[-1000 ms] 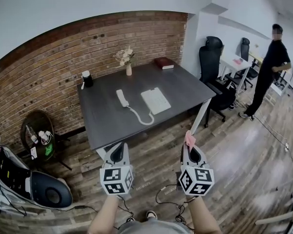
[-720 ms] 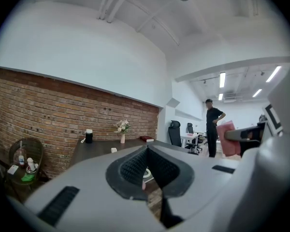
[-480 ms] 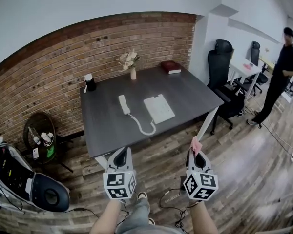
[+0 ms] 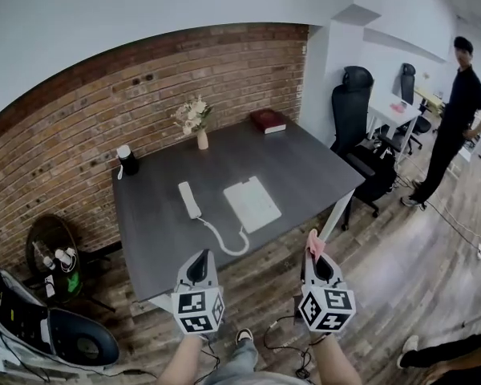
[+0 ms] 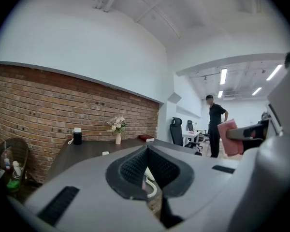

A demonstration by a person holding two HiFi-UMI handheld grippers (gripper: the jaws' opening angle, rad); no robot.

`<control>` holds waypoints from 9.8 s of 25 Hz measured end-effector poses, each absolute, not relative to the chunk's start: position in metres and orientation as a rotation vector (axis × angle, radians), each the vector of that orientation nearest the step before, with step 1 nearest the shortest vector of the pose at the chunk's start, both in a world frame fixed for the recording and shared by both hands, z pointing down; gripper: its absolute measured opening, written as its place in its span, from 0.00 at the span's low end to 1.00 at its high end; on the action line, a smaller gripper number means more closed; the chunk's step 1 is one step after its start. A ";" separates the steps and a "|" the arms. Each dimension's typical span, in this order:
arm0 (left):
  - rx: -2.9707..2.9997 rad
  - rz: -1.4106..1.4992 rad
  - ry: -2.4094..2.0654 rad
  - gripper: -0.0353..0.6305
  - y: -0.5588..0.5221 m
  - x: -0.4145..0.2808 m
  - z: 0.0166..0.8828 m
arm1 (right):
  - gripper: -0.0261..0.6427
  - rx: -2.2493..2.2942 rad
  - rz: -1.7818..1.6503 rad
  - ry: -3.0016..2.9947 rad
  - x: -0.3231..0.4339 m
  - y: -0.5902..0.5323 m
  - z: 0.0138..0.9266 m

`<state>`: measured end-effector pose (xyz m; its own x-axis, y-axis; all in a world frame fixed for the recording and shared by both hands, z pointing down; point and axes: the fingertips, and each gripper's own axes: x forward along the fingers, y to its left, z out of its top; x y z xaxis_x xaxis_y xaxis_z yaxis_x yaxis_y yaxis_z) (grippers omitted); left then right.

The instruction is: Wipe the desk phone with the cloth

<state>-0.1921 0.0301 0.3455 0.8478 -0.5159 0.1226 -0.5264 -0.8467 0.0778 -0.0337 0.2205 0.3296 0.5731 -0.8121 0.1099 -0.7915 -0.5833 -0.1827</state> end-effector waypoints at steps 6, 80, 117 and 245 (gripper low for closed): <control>2.923 0.132 -0.796 0.05 -0.022 -0.141 0.340 | 0.07 -2.699 -0.273 1.351 0.015 0.170 0.327; 2.307 0.237 -1.760 0.05 -0.179 -0.009 0.395 | 0.07 -2.132 -0.424 2.456 0.252 -0.144 0.376; 1.899 0.252 -1.929 0.05 -0.133 -0.152 0.528 | 0.07 -1.583 -0.050 3.670 0.091 -0.184 0.509; 2.016 0.331 -1.891 0.05 -0.133 -0.103 0.489 | 0.07 -0.871 -0.606 4.058 0.080 -0.063 0.550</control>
<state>-0.1034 -0.1333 0.4887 0.0791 -0.9110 0.4047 -0.9943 -0.0431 0.0971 0.0800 -0.0625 0.5502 -0.4308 -0.1749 0.8854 -0.4258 0.9044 -0.0285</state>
